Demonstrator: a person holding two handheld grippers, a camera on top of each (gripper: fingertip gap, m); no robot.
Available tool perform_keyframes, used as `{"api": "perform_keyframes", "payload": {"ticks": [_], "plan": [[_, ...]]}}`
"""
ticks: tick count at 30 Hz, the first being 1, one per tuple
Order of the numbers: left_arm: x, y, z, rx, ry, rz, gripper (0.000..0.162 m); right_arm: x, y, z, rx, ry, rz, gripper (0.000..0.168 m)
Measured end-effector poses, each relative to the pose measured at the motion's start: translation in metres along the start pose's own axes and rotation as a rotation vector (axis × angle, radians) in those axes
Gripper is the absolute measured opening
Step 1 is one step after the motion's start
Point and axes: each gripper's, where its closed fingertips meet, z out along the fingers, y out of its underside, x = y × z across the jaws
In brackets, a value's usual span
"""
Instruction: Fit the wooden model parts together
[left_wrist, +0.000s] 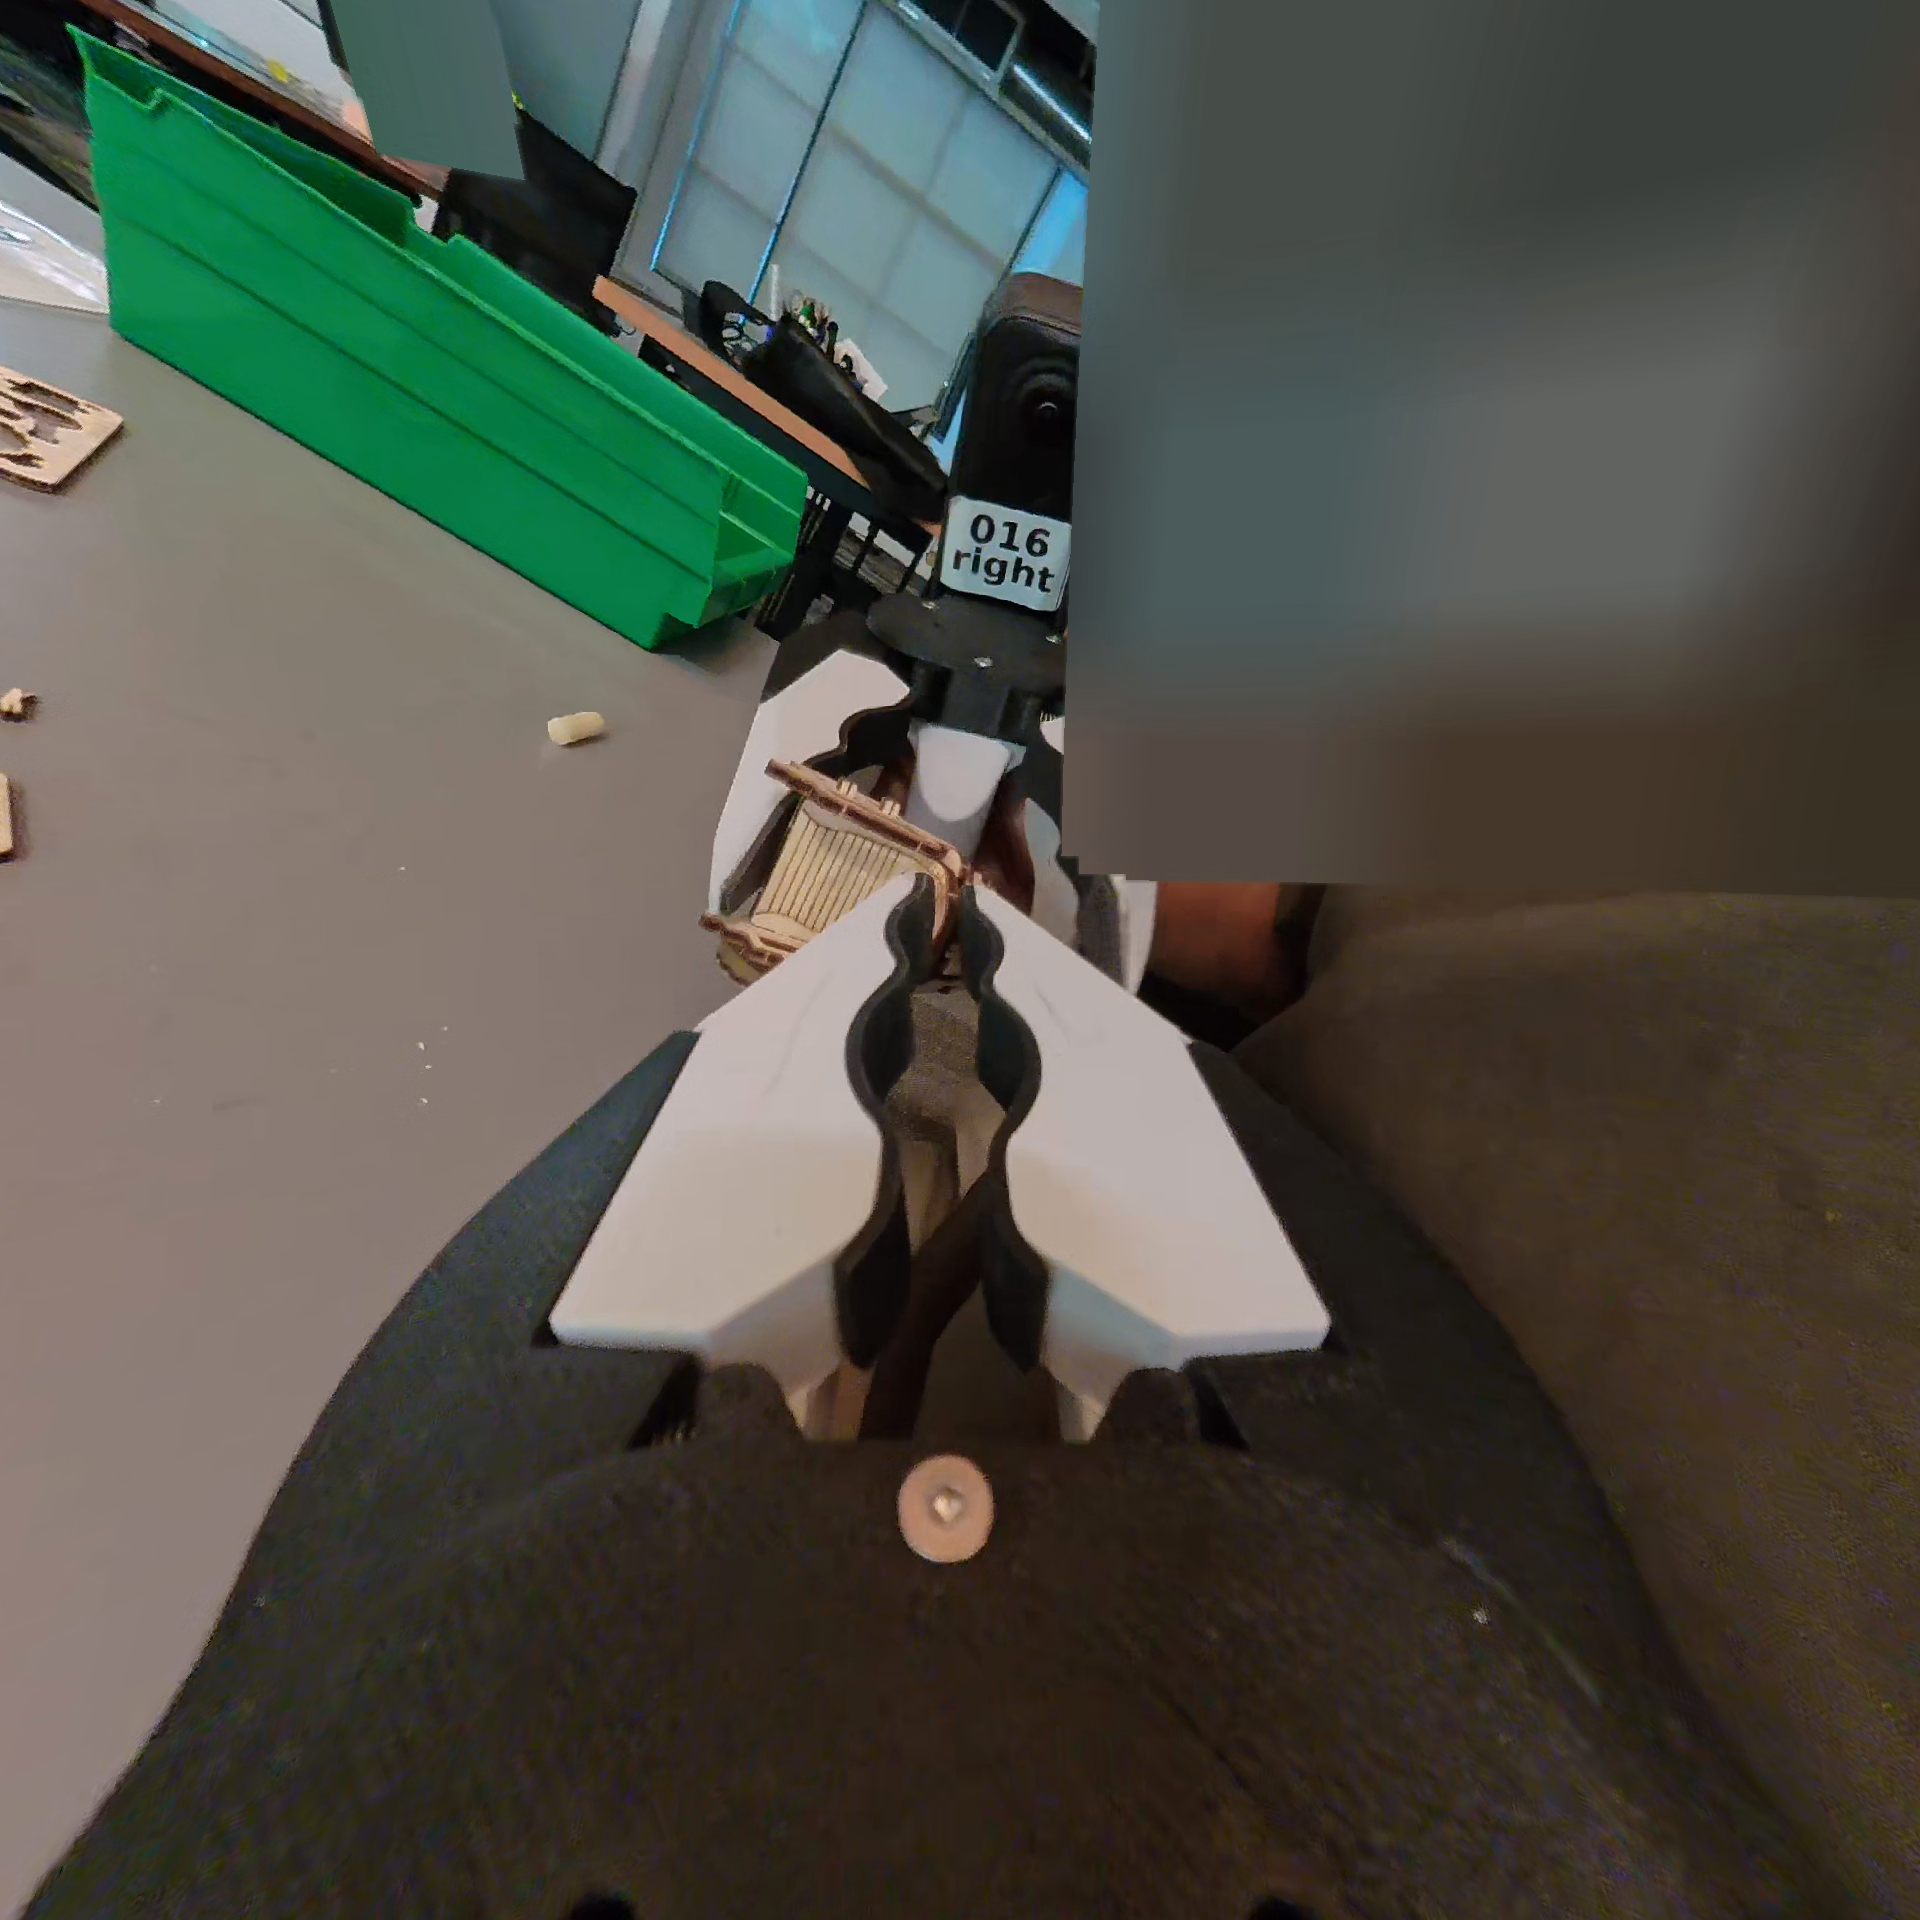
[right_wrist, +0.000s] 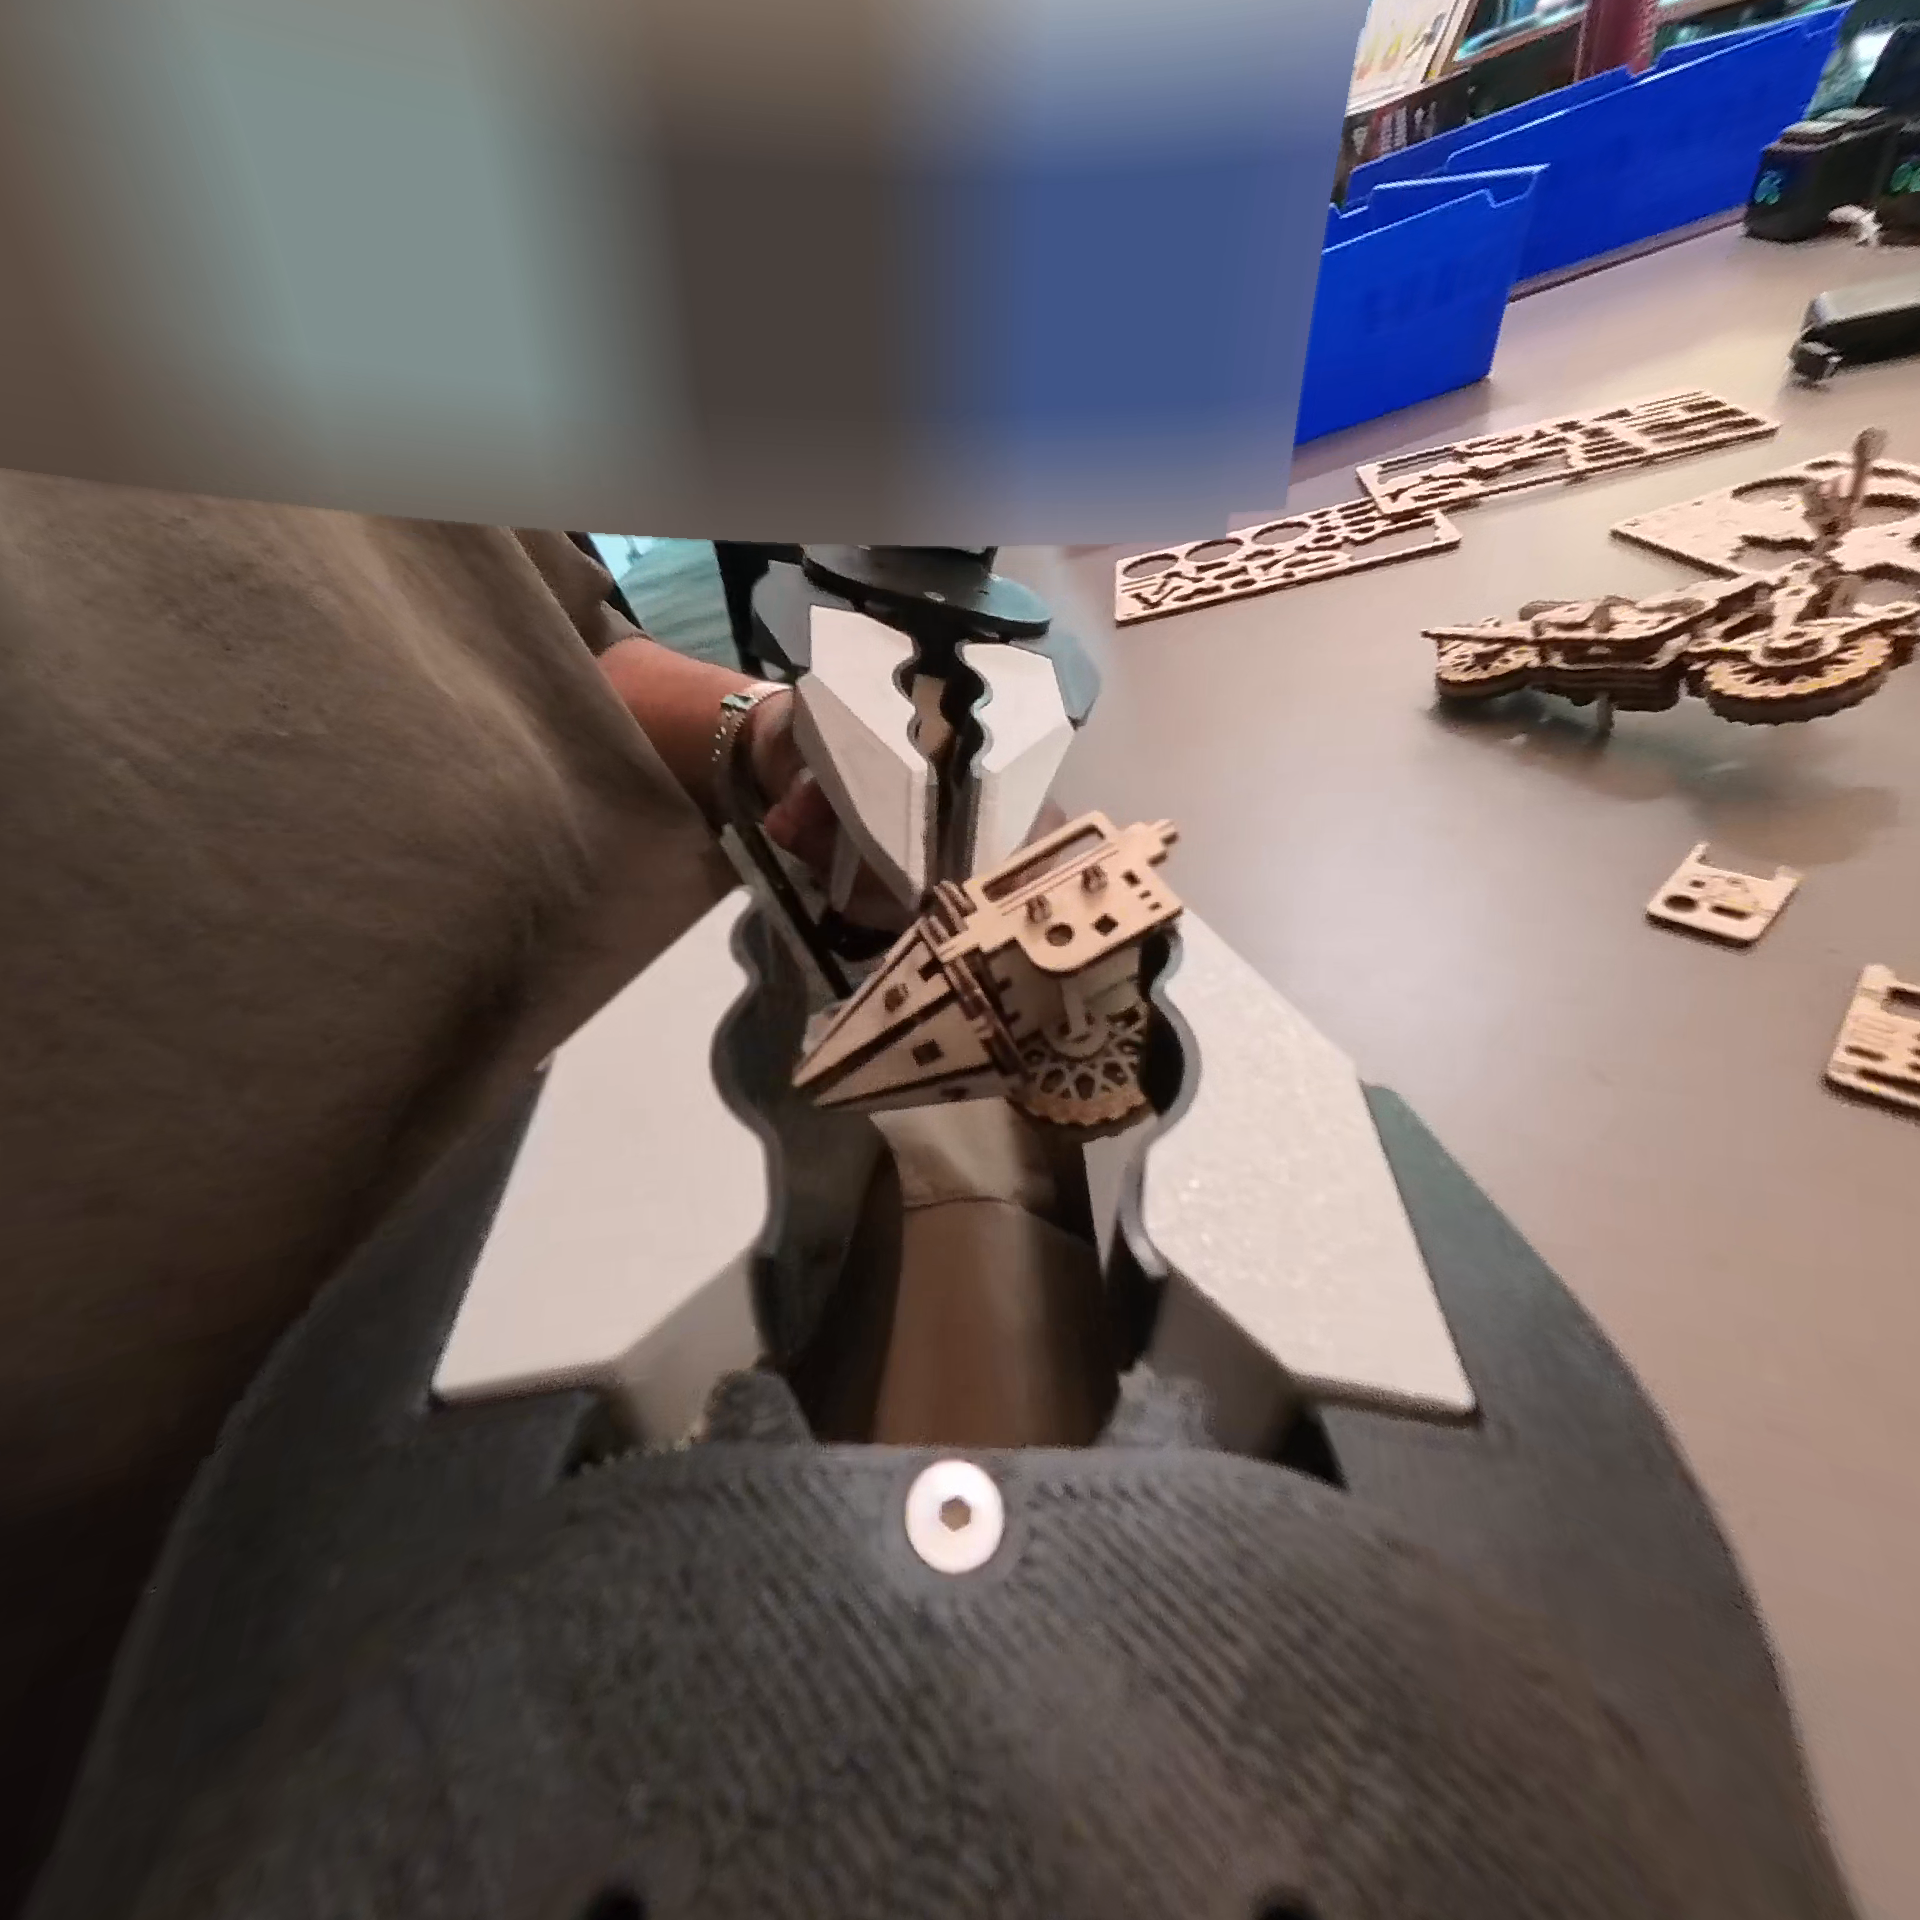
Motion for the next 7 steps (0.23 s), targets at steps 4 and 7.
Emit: {"api": "perform_keyframes", "payload": {"ticks": [4, 7], "plan": [[-0.001, -0.010, -0.004, 0.065, 0.039, -0.095, 0.000, -0.004, -0.005, -0.001, 0.031, -0.019, -0.022, 0.080], [0.003, -0.018, -0.007, 0.123, 0.114, -0.199, 0.000, -0.010, -0.011, -0.002, 0.066, -0.041, -0.042, 0.084]]}}
